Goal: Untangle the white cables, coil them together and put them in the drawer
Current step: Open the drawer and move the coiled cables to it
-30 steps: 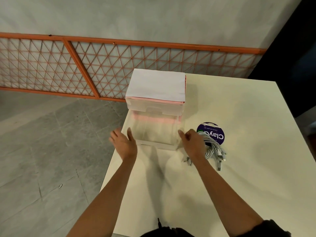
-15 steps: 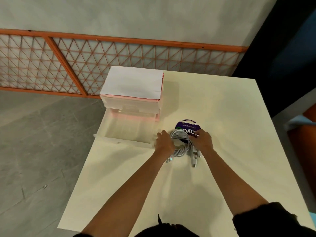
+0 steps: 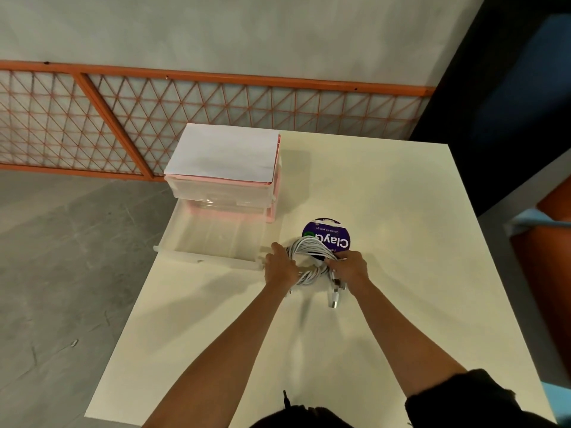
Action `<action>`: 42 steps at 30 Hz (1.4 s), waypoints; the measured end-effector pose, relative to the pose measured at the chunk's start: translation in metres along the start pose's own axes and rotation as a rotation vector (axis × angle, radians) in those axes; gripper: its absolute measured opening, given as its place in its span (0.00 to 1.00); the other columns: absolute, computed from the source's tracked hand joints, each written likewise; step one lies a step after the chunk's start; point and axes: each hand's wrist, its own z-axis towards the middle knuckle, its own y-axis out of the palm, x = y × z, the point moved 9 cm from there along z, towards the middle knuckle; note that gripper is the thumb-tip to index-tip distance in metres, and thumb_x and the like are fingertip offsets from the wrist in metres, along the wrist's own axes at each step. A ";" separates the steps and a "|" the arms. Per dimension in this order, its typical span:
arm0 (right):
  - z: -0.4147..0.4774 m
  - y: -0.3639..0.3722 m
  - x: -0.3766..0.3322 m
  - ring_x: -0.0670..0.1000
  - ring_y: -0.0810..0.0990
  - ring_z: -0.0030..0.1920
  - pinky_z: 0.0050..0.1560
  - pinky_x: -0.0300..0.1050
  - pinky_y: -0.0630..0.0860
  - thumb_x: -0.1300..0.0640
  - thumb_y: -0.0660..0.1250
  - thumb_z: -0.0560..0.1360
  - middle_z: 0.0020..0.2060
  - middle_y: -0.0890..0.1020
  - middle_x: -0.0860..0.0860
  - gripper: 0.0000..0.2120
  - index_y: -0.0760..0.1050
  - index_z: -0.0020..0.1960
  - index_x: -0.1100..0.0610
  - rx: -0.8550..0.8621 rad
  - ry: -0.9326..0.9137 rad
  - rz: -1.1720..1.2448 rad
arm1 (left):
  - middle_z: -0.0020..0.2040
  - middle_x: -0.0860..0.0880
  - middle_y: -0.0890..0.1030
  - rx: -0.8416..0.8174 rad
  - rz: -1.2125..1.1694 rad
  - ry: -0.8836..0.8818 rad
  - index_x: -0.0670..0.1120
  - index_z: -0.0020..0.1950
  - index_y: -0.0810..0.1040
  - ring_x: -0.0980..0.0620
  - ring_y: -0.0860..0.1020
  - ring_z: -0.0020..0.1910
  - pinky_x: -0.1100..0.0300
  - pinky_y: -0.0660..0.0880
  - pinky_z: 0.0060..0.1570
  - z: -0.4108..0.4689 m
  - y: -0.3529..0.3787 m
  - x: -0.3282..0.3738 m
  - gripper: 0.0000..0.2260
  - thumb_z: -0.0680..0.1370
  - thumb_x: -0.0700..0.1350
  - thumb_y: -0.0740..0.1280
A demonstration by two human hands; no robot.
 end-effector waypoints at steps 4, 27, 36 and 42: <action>-0.006 -0.013 -0.006 0.59 0.81 0.46 0.44 0.47 0.78 0.57 0.72 0.73 0.48 0.83 0.61 0.13 0.81 0.55 0.61 0.061 0.011 0.108 | 0.61 0.37 0.71 0.056 -0.089 0.075 0.39 0.65 0.64 0.38 0.74 0.58 0.52 0.71 0.52 -0.006 -0.012 0.016 0.15 0.79 0.38 0.61; -0.059 0.110 -0.141 0.51 0.69 0.25 0.26 0.39 0.64 0.60 0.68 0.72 0.24 0.71 0.54 0.18 0.66 0.26 0.59 -0.127 -0.107 -0.035 | 0.41 0.39 0.80 0.257 -0.553 -0.020 0.42 0.51 0.72 0.49 0.75 0.21 0.60 0.76 0.23 0.033 -0.181 -0.085 0.08 0.75 0.41 0.68; -0.056 0.141 -0.166 0.50 0.70 0.27 0.31 0.40 0.67 0.65 0.68 0.70 0.25 0.71 0.51 0.13 0.70 0.30 0.56 -0.094 -0.087 0.105 | 0.25 0.44 0.73 0.045 -0.640 -0.059 0.40 0.47 0.74 0.51 0.68 0.17 0.65 0.63 0.19 0.077 -0.182 -0.117 0.10 0.77 0.47 0.68; -0.042 0.150 -0.169 0.54 0.74 0.35 0.38 0.50 0.76 0.65 0.69 0.69 0.28 0.77 0.52 0.11 0.77 0.32 0.52 -0.027 -0.167 0.201 | 0.39 0.44 0.75 -0.035 -0.804 0.020 0.37 0.64 0.73 0.52 0.71 0.30 0.63 0.67 0.27 0.096 -0.181 -0.114 0.21 0.74 0.41 0.73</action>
